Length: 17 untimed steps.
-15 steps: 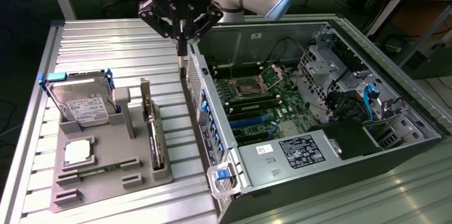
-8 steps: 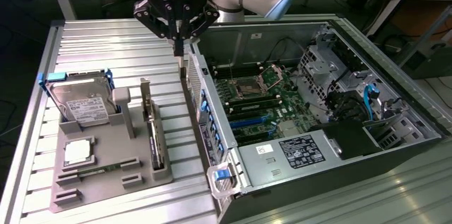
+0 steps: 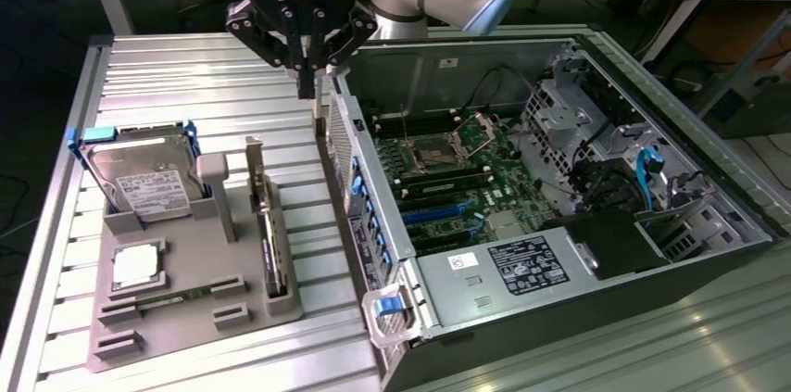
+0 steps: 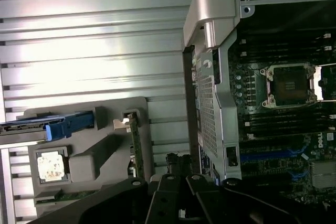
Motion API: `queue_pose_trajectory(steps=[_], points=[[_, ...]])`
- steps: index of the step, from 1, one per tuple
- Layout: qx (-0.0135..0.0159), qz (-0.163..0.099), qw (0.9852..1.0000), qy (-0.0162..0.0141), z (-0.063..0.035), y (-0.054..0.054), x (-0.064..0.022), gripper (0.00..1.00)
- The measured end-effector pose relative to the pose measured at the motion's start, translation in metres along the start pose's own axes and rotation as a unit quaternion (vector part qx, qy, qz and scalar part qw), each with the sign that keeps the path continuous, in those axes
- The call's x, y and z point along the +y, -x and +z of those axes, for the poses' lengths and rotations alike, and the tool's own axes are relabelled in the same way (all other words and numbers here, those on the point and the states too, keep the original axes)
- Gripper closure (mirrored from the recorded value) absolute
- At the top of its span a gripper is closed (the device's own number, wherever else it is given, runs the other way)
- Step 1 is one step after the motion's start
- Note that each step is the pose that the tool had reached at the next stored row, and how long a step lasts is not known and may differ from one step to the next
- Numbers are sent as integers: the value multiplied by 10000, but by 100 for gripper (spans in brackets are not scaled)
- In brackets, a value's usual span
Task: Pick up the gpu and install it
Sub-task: 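Reach for the gpu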
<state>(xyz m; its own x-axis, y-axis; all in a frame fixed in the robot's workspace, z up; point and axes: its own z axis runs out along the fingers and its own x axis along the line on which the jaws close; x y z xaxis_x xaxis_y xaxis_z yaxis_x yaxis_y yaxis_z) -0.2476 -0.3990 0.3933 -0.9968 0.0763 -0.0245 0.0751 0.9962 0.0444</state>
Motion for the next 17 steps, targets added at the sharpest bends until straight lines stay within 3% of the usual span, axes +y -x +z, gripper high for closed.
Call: queue_pose_trajectory(steps=[17], points=[[0, 0, 10000, 0, -5, -171, -13, 89]])
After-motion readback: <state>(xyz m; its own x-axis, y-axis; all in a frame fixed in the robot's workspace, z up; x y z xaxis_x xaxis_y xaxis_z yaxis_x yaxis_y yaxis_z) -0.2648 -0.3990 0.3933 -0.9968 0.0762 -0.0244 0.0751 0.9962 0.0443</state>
